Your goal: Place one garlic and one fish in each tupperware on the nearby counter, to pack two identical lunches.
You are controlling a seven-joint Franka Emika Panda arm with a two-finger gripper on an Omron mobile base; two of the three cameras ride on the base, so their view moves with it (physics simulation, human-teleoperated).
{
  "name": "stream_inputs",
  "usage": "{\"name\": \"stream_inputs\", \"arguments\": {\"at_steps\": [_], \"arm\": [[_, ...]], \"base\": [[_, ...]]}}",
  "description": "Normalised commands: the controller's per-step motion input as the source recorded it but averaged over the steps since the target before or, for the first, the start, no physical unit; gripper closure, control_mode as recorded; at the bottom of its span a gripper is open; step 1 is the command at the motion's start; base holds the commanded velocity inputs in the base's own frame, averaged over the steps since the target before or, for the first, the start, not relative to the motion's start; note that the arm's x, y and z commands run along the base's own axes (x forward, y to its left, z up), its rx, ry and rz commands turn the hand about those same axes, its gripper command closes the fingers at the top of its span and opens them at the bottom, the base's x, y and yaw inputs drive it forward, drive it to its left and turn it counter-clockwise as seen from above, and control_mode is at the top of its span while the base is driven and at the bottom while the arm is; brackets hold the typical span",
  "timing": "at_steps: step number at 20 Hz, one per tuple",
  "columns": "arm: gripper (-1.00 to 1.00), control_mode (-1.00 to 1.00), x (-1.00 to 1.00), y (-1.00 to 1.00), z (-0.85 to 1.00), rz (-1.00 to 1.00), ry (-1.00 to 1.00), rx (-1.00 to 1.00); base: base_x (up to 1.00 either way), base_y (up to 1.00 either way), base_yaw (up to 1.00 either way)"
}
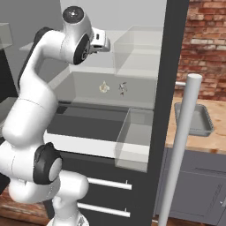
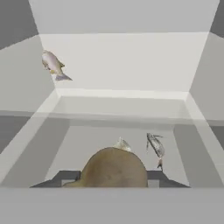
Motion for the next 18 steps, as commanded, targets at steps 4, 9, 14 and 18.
{"name": "stream_inputs", "arguments": {"at_steps": [4, 9, 14, 18], "arm": [[1.00, -1.00, -1.00, 0.12, -0.33, 0.00, -0.22, -0.09], [1.00, -1.00, -1.00, 0.00, -0.08, 0.00, -0.13, -0.04], [1.00, -1.00, -0.98, 0.00, 0.00, 0.00, -0.03, -0.04], [1.00, -1.00, -0.87, 0.00, 0.00, 0.00, 0.00, -0.05]], "base": [[0.00, 0.00, 0.00], [0.00, 0.00, 0.00], [0.00, 0.00, 0.00], [0.00, 0.00, 0.00]]}}
